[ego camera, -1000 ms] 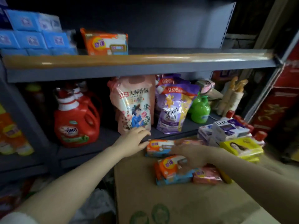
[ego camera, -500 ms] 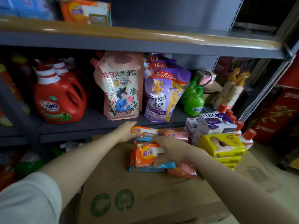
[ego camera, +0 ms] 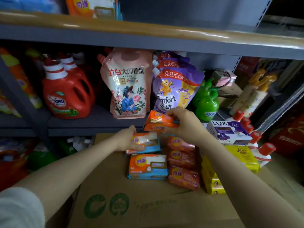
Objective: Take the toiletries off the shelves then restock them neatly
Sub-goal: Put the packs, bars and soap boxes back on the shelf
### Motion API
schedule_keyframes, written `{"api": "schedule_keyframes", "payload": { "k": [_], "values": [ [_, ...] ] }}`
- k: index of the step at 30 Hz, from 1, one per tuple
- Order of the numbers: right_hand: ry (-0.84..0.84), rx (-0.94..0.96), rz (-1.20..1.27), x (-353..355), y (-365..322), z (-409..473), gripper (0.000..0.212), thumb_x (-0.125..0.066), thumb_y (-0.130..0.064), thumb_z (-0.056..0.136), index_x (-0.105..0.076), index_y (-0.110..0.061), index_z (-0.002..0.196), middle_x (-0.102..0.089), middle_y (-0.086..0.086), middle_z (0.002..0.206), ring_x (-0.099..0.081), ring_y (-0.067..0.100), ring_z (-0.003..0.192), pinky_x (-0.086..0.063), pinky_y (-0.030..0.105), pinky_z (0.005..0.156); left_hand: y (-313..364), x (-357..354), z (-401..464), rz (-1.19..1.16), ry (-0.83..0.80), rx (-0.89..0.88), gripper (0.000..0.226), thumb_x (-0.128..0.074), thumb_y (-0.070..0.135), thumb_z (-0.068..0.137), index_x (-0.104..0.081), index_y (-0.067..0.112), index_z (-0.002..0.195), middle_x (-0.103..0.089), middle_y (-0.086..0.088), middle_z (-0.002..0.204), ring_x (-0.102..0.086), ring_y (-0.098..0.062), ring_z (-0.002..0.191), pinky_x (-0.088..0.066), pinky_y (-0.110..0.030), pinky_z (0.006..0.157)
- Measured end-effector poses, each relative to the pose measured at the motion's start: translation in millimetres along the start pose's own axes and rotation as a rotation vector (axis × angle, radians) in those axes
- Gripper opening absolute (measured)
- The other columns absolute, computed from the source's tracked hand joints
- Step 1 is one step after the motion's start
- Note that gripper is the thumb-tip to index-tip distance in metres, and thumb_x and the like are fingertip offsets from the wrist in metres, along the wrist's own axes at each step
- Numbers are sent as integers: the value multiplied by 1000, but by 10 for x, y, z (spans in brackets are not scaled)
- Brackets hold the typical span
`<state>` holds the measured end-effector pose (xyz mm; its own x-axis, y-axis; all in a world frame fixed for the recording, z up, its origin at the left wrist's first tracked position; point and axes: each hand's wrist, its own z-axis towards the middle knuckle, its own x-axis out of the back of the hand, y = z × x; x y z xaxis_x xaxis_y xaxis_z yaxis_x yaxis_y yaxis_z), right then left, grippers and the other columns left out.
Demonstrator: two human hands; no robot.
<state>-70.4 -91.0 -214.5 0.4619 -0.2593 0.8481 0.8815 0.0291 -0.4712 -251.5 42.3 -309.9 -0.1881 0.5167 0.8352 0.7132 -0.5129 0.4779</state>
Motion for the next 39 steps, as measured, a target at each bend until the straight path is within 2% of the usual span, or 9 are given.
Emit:
{"api": "schedule_keyframes", "payload": {
  "k": [3, 6, 9, 13, 16, 19, 27, 32, 39],
  "values": [
    [62, 61, 41, 34, -82, 155, 43, -80, -22, 71, -61, -11, 108, -62, 6, 103, -57, 22, 94, -46, 36, 83, 29, 61, -79, 59, 54, -20, 65, -77, 52, 64, -35, 20, 101, -53, 3, 94, -51, -13, 77, -40, -30, 58],
    [124, 105, 70, 75, -233, 342, 46, -80, -21, 71, -60, -10, 111, -62, 8, 106, -57, 22, 95, -47, 34, 85, 48, 286, -218, 92, 241, -32, 62, -78, 50, 64, -44, 22, 107, -59, 0, 106, -57, -18, 89, -48, -35, 73],
    [240, 165, 71, 171, -454, 527, 47, -80, -17, 70, -60, -5, 111, -61, 10, 105, -57, 23, 94, -41, 22, 80, 73, 727, -504, -20, 529, -131, 53, -82, 38, 63, -54, 21, 104, -62, 3, 101, -59, -16, 91, -43, -26, 72],
    [453, 209, 194, 357, -801, 700, 45, -75, -27, 68, -60, -11, 107, -57, -4, 96, -53, 7, 87, -39, 13, 73, 187, 1570, -1029, -248, 913, -335, 46, -86, 25, 58, -49, 35, 82, -54, 16, 80, -50, 16, 73, -35, -1, 64],
    [502, 191, 333, 565, -1059, 833, 42, -73, -29, 67, -56, -26, 106, -61, -10, 95, -56, -2, 86, -44, 9, 75, 231, 2191, -1260, -292, 1091, -468, 42, -80, 32, 62, -45, 41, 83, -52, 21, 84, -49, 18, 75, -35, 0, 68],
    [584, 221, 339, 762, -1292, 1001, 41, -74, -25, 70, -56, -25, 106, -61, -12, 92, -57, -2, 82, -47, 13, 75, 198, 2700, -1243, -351, 1201, -571, 37, -75, 36, 67, -44, 41, 86, -51, 19, 87, -51, 10, 81, -39, -6, 73],
    [629, 232, 179, 1088, -1653, 1549, 46, -78, -16, 73, -59, -18, 115, -61, -5, 101, -58, 7, 93, -46, 10, 76, 254, 3343, -605, -538, 1143, -586, 35, -77, 33, 70, -44, 36, 83, -48, 10, 82, -56, -14, 77, -52, -24, 56],
    [587, 231, 29, 1175, -1824, 1766, 50, -76, -20, 75, -57, -17, 121, -54, -9, 104, -53, 7, 98, -44, 14, 78, 221, 3413, -392, -230, 1120, -470, 38, -74, 29, 75, -43, 20, 94, -50, 4, 85, -48, -12, 77, -29, -22, 58],
    [423, 214, -92, 1159, -1883, 1979, 47, -73, -24, 78, -57, -18, 121, -56, -10, 103, -53, 5, 93, -42, 9, 71, 68, 3552, -375, 330, 1023, -353, 36, -67, 29, 80, -52, 15, 110, -54, -9, 111, -47, -27, 107, -41, -40, 87]
  ]
}}
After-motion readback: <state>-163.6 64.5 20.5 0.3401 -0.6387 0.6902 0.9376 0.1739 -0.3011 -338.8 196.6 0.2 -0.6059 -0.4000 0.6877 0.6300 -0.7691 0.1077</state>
